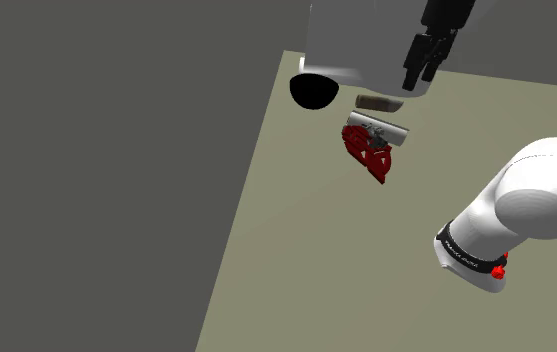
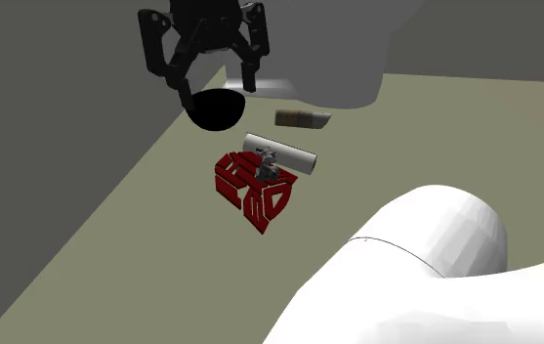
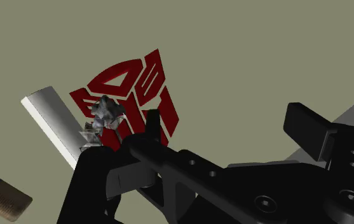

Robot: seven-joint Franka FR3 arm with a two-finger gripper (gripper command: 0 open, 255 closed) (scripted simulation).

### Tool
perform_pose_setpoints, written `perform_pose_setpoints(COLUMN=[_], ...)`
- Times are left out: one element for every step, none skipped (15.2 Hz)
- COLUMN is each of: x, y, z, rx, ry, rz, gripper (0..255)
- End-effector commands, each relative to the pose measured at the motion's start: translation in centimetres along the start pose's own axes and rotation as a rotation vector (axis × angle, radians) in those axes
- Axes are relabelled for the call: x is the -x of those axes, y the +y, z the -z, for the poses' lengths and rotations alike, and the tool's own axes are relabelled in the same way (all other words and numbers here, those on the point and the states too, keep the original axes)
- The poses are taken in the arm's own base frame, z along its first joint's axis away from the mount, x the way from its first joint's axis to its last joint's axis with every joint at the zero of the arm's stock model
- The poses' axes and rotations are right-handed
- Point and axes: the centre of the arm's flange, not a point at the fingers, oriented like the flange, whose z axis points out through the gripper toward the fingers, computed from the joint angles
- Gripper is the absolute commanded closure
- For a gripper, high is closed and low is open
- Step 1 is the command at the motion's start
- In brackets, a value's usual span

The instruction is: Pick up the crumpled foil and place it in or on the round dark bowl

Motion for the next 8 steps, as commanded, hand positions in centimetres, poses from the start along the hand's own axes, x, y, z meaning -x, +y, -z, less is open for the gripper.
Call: perform_pose_setpoints(x=[0.0,-0.6,-1.2,-1.7,-2.3,-2.8,-3.4,-3.9], y=[0.0,0.9,1.9,2.8,3.8,4.7,5.7,6.6], z=[0.0,-0.8,-1.6,-2.5,-3.3,-4.1,-5.0,-5.8], rx=[0.000,-0.008,-0.016,-0.024,-0.032,-0.040,-0.048,-0.056], ry=[0.000,0.003,0.006,0.010,0.013,0.016,0.019,0.022], rz=[0.000,-0.017,-0.034,-0.050,-0.067,-0.084,-0.101,-0.118], gripper=[0,0,0,0,0,0,0,0])
